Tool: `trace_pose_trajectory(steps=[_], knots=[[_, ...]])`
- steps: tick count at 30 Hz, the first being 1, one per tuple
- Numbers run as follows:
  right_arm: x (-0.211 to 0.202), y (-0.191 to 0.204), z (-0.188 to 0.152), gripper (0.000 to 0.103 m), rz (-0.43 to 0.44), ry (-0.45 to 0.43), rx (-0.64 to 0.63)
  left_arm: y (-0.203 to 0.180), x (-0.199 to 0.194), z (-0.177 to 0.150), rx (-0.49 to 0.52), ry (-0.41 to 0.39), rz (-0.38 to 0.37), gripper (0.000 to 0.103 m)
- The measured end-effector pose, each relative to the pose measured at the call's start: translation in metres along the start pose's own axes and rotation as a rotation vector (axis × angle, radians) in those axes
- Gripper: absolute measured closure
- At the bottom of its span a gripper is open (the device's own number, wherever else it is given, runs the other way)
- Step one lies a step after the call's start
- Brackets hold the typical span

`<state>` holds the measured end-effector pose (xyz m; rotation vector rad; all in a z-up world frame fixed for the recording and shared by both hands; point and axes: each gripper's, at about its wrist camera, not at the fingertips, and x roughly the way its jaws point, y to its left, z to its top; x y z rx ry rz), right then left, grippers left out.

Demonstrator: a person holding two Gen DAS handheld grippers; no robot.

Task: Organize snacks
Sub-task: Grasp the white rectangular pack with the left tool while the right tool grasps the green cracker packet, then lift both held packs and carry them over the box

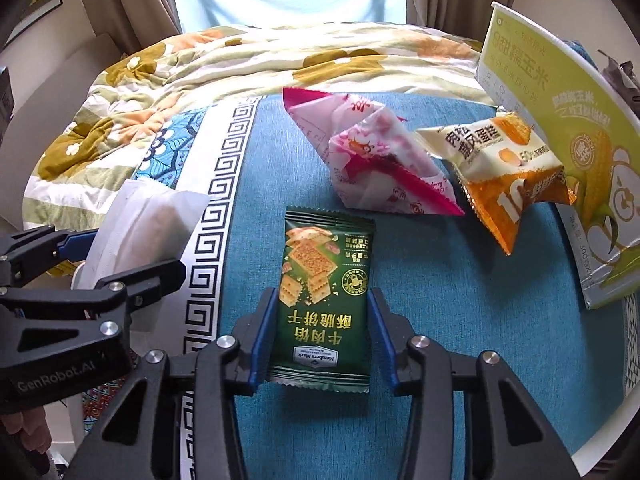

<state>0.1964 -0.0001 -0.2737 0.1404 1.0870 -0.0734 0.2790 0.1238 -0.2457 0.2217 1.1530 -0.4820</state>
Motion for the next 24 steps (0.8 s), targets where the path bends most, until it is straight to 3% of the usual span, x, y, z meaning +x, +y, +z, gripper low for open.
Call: trace_pose_trajectory(steps=[11,17,24], knots=[[-0.093,-0.027,0.037,0.063,0.07,-0.17,0.008,-0.035,-0.093,0.053,-0.013,-0.158,0.042,0.043],[-0.146,-0.083,0.052,0.063,0.098,-0.264,0.005,-0.091,-0.123,0.089,-0.017,-0.229,0.069,0.043],[-0.18,-0.168,0.076,0.063,0.139,-0.31,-0.063,-0.178,-0.129,0.146,-0.053,-0.283,0.034,0.043]])
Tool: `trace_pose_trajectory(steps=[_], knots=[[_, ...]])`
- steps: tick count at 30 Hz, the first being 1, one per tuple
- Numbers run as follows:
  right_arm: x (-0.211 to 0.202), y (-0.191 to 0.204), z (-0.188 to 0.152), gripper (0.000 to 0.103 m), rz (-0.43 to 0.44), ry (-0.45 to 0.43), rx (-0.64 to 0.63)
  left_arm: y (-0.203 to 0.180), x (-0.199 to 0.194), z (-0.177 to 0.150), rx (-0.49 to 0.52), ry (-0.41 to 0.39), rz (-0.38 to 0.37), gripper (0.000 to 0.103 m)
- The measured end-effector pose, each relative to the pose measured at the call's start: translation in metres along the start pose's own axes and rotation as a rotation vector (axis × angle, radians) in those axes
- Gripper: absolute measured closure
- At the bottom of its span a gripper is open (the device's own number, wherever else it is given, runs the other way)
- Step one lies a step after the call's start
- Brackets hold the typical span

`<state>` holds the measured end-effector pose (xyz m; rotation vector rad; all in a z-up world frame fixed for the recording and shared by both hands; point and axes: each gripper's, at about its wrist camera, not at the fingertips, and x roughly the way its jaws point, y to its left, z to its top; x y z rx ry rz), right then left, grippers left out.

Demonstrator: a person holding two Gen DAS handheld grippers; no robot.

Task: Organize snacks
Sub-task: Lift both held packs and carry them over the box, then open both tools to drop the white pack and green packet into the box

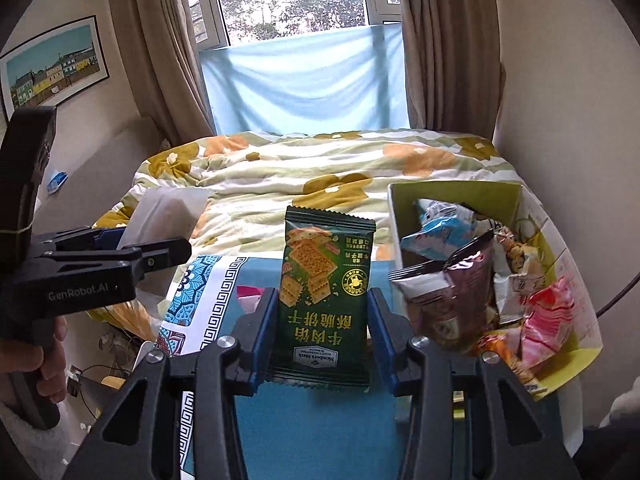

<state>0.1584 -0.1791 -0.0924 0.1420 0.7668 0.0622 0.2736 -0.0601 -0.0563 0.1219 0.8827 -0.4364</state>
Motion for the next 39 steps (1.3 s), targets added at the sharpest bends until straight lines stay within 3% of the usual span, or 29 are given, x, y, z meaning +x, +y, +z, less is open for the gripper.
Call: trace_pose_trajectory(steps=[6,12,19,21,22,24,33,39], knots=[[-0.006,-0.089,0.025,0.063,-0.006,-0.002,-0.01,-0.082,0.037,0.04,-0.019,-0.019,-0.055,0.043],[-0.002,-0.167,0.043,0.063,-0.012,0.025,0.006,-0.152,0.088,0.068,-0.022,0.025,-0.078,0.043],[0.006,-0.218,0.051,0.063,-0.02,0.047,0.023,-0.203,0.146,0.084,-0.015,0.117,-0.099,0.043],[0.008,-0.226,0.051,0.063,-0.02,0.052,0.035,-0.21,0.155,0.084,-0.004,0.132,-0.08,0.034],[0.01,-0.23,0.051,0.063,-0.019,0.058,0.042,-0.211,0.155,0.083,0.0,0.136,-0.064,0.027],[0.016,-0.236,0.052,0.063,-0.013,0.074,0.051,-0.205,0.149,0.079,-0.008,0.114,-0.043,0.002],[0.037,-0.238,0.048,0.063,0.02,0.128,0.048,-0.139,0.118,0.037,-0.103,0.122,-0.015,0.001],[0.05,-0.224,0.066,0.062,0.041,0.132,0.011,-0.111,0.104,0.018,-0.157,0.118,0.011,0.001]])
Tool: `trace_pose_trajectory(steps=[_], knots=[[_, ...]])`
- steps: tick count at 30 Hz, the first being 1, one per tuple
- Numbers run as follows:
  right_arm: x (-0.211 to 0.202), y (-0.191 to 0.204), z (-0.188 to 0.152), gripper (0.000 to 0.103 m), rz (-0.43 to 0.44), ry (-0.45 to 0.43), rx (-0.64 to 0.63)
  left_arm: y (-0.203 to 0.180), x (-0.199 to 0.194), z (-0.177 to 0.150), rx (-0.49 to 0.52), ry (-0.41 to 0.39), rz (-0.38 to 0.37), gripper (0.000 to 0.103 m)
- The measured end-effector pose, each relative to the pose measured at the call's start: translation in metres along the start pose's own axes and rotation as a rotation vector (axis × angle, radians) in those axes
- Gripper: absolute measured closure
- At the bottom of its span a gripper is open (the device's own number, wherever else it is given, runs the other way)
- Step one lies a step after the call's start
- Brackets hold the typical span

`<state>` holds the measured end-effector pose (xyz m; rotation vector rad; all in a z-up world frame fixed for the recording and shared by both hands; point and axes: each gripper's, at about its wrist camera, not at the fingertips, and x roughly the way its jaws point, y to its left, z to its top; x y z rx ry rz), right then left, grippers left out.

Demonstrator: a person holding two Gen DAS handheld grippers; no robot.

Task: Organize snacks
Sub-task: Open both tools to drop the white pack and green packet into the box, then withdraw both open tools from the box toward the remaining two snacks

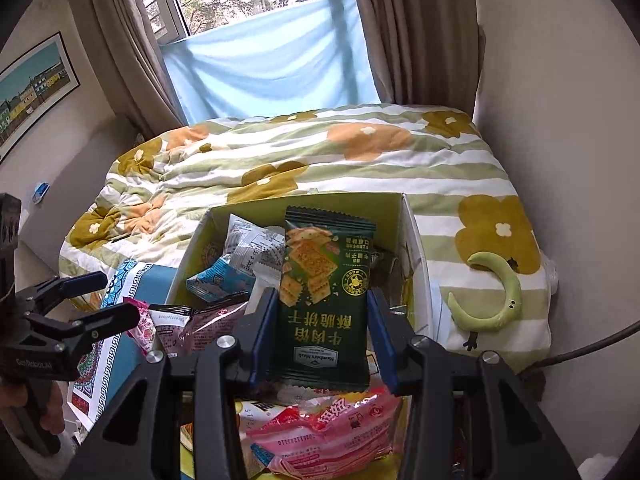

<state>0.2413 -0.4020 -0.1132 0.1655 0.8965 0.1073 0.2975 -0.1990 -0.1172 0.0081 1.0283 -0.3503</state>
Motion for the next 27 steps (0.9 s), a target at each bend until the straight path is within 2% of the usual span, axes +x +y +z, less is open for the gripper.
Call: trace_pose_trajectory(steps=[8,10,11,12,14,19,27], knots=[[0.036,0.0,0.026,0.06,0.028,0.044,0.011,0.028,-0.008,-0.012,-0.024,0.007,0.045,0.001],[0.038,0.0,0.026,0.044,0.011,0.039,0.016,0.033,-0.012,-0.017,-0.035,0.003,0.048,0.001],[0.036,0.0,0.025,0.025,0.007,0.035,0.016,0.036,-0.014,-0.02,-0.038,0.0,0.052,0.001],[0.033,0.001,0.023,0.013,0.014,0.026,0.021,0.038,-0.016,-0.024,-0.04,0.0,0.057,0.001],[0.023,0.003,0.015,0.011,0.027,0.004,0.034,0.042,-0.017,-0.03,-0.051,0.005,0.062,0.001],[0.007,0.01,-0.007,0.011,0.021,0.011,0.032,0.05,-0.024,-0.043,-0.072,-0.007,0.069,0.001],[-0.021,0.021,-0.017,0.011,0.043,-0.033,0.013,0.06,-0.065,-0.061,-0.113,-0.076,0.11,0.001]])
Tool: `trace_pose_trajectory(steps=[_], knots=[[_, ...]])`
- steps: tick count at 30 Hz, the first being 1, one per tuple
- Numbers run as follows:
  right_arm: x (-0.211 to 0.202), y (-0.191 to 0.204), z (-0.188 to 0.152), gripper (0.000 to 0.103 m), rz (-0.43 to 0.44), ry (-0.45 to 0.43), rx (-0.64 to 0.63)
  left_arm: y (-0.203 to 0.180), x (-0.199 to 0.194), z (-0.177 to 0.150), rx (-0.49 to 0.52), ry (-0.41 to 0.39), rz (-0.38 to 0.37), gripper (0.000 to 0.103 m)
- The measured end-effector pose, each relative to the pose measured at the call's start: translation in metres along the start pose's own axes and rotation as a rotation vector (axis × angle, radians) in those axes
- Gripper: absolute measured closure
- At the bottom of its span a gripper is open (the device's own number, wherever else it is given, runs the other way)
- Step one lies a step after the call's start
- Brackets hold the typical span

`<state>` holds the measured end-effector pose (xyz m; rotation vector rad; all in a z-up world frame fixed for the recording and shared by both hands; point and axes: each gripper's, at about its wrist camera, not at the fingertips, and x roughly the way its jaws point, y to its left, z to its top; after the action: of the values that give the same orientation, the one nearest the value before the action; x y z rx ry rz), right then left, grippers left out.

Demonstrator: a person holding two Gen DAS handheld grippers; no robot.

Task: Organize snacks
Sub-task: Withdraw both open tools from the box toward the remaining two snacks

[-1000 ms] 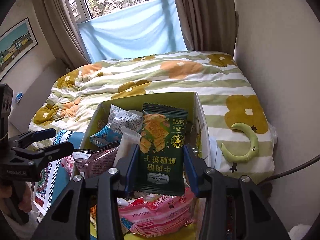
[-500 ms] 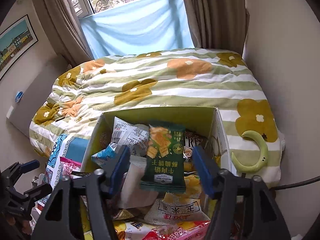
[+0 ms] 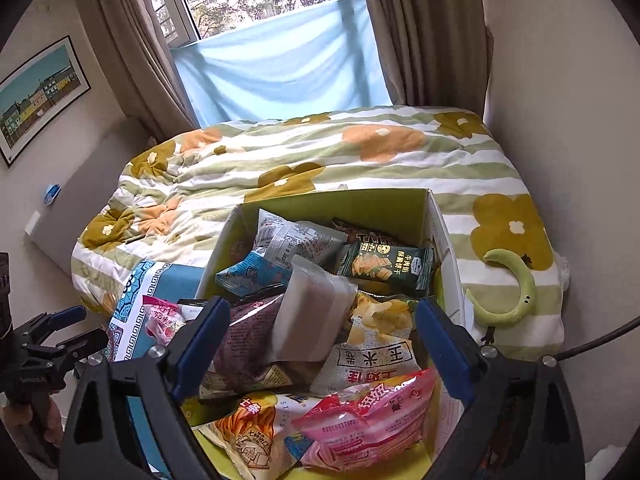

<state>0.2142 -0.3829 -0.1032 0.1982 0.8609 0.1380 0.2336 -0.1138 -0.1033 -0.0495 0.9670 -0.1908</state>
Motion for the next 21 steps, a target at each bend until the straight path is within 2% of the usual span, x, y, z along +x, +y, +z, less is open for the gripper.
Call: trace_pose_trajectory(steps=[8,11,16,21], knots=[[-0.026,0.03,-0.003,0.011,0.055,-0.071,-0.051,0.033,-0.037,-0.021,-0.056,-0.046,0.068,0.001],[-0.032,0.045,-0.008,0.0,0.055,-0.089,-0.071,0.05,-0.043,-0.028,-0.078,-0.053,0.074,0.001],[-0.034,0.073,-0.016,0.0,0.042,-0.09,-0.09,0.084,-0.047,-0.029,-0.097,-0.057,0.044,0.001],[-0.027,0.108,-0.025,0.0,0.013,-0.072,-0.067,0.119,-0.037,-0.014,-0.077,-0.034,-0.002,0.001]])
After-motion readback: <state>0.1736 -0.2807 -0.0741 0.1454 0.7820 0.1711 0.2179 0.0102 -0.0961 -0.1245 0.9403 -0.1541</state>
